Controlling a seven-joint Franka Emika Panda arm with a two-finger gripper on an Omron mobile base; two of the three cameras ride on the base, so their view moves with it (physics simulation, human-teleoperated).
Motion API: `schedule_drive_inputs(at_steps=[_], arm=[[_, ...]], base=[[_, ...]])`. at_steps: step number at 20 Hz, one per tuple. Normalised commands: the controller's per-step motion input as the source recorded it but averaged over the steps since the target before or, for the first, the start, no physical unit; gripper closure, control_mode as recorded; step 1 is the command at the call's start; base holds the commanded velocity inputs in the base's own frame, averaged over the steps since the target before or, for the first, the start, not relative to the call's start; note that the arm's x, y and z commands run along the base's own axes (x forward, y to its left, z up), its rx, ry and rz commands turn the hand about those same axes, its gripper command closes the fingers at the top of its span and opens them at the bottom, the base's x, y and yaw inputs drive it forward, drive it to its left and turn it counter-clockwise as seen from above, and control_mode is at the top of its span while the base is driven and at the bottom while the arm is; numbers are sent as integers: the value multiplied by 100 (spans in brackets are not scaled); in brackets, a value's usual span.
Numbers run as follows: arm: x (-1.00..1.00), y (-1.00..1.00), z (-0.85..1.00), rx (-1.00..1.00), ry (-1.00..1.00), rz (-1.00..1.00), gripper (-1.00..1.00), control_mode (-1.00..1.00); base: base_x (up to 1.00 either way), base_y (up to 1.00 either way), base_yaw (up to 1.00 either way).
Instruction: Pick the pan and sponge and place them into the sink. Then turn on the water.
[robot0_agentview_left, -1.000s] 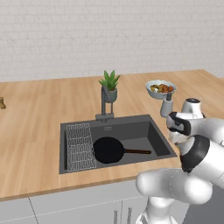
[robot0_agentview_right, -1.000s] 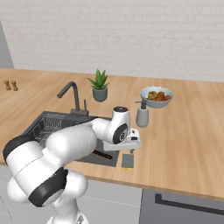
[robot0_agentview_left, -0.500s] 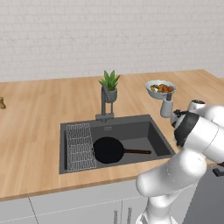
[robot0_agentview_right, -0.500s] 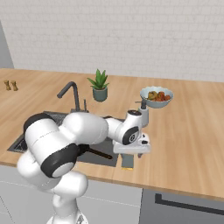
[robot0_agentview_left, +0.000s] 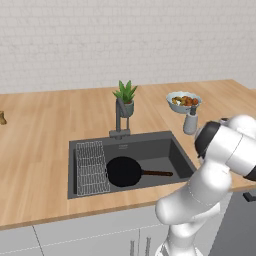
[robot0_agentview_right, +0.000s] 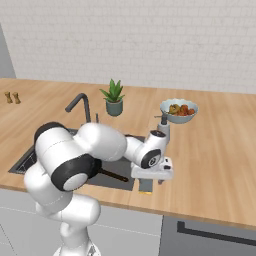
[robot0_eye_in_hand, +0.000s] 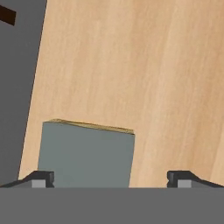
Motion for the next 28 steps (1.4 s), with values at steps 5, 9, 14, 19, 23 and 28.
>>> schedule_drive_inputs(at_steps=[5, 9, 14, 19, 23, 28], arm=[[-13, 0, -3, 7, 0, -4, -100, -100], [-20, 7, 0, 8, 0, -4, -100, -100], [-15, 18, -1, 7, 3, -3, -100, -100], [-4, 39, -16, 3, 5, -1, -100, -100], [0, 32, -46, 0, 11, 0, -100, -100], [-3, 29, -52, 0, 11, 0, -100, -100]], base=[[0, 0, 0], [0, 0, 0], [0, 0, 0], [0, 0, 0], [0, 0, 0], [0, 0, 0]])
